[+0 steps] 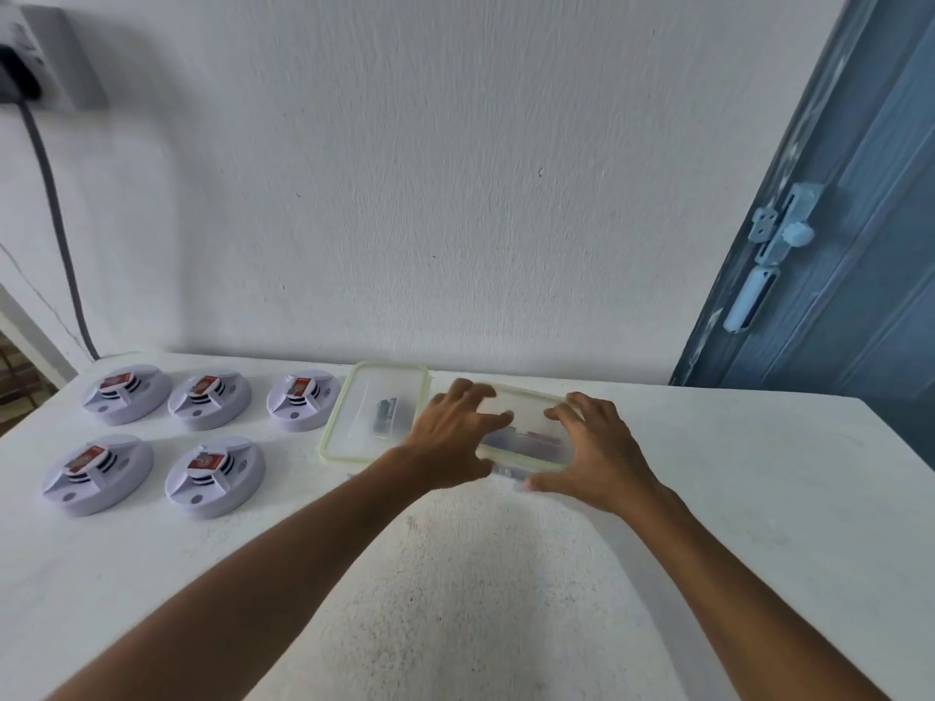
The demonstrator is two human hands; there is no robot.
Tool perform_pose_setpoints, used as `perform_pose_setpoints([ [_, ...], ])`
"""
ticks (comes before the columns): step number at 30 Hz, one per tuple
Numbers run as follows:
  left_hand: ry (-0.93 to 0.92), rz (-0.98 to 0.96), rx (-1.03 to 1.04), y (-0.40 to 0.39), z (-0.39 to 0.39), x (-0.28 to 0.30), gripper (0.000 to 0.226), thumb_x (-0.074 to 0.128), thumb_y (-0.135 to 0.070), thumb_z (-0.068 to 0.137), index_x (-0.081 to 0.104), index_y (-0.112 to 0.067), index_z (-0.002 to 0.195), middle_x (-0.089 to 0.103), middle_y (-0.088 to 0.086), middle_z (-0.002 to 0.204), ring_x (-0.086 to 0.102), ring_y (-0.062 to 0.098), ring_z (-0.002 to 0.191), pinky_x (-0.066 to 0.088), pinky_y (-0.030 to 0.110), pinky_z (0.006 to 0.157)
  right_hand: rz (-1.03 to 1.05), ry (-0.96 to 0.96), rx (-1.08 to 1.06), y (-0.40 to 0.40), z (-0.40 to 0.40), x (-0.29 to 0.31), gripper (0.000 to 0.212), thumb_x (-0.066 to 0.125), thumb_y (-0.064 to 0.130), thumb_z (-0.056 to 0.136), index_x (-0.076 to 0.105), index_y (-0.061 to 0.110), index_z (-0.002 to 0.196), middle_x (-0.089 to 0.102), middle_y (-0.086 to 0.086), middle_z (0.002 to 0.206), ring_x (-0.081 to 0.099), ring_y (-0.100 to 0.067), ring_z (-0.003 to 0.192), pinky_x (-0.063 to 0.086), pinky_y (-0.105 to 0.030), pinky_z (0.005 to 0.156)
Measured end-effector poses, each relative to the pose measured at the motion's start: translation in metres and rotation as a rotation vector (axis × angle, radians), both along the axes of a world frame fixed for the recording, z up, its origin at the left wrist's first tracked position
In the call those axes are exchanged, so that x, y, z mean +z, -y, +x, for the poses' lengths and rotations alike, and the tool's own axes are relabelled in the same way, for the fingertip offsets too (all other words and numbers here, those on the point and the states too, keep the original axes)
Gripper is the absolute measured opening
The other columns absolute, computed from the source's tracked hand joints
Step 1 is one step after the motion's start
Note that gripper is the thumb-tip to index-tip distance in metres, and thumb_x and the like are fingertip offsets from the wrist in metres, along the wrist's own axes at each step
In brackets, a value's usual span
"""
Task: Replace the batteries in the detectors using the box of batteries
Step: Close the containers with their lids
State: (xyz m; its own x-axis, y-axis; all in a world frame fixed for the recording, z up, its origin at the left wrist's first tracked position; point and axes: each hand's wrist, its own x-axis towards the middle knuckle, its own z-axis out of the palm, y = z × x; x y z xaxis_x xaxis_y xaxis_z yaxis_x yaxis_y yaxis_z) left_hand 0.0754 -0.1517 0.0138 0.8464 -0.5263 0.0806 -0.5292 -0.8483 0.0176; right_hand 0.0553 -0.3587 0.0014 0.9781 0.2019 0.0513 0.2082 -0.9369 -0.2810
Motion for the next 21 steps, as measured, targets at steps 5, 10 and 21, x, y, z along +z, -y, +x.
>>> perform_pose_setpoints([
  [5, -0.018, -0.26, 0.186, 0.004, -0.007, 0.002, 0.046, 0.057, -0.017, 0.09, 0.055, -0.02, 0.136, 0.051, 0.007, 0.138, 0.041, 0.026, 0.127, 0.045, 0.039, 0.099, -0.042, 0.079, -0.093, -0.008, -0.011, 0.01, 0.073, 0.03, 0.073, 0.085, 0.05, 0.024, 0.136, 0.05, -0.005, 0.128, 0.052, -0.021, 0.11, 0.043, -0.03, 0.088],
  [10, -0.339, -0.292, 0.044, 0.0, -0.015, 0.007, 0.07, 0.068, -0.047, 0.085, 0.043, -0.021, 0.144, 0.027, 0.008, 0.158, 0.011, 0.026, 0.149, 0.02, 0.044, 0.116, 0.113, 0.04, -0.019, -0.008, -0.018, 0.011, 0.058, 0.059, 0.057, 0.086, 0.06, 0.013, 0.124, 0.054, 0.0, 0.122, 0.057, -0.014, 0.099, 0.043, -0.017, 0.073],
  [21, -0.283, -0.18, -0.008, -0.043, -0.009, 0.015, 0.087, 0.075, -0.047, 0.077, 0.03, -0.028, 0.15, 0.013, -0.001, 0.162, -0.001, 0.014, 0.15, 0.008, 0.04, 0.12, -0.129, 0.051, 0.163, -0.026, -0.026, 0.007, 0.075, 0.065, 0.052, 0.084, 0.032, 0.033, 0.148, 0.028, 0.005, 0.156, 0.026, -0.02, 0.142, 0.037, -0.036, 0.11],
])
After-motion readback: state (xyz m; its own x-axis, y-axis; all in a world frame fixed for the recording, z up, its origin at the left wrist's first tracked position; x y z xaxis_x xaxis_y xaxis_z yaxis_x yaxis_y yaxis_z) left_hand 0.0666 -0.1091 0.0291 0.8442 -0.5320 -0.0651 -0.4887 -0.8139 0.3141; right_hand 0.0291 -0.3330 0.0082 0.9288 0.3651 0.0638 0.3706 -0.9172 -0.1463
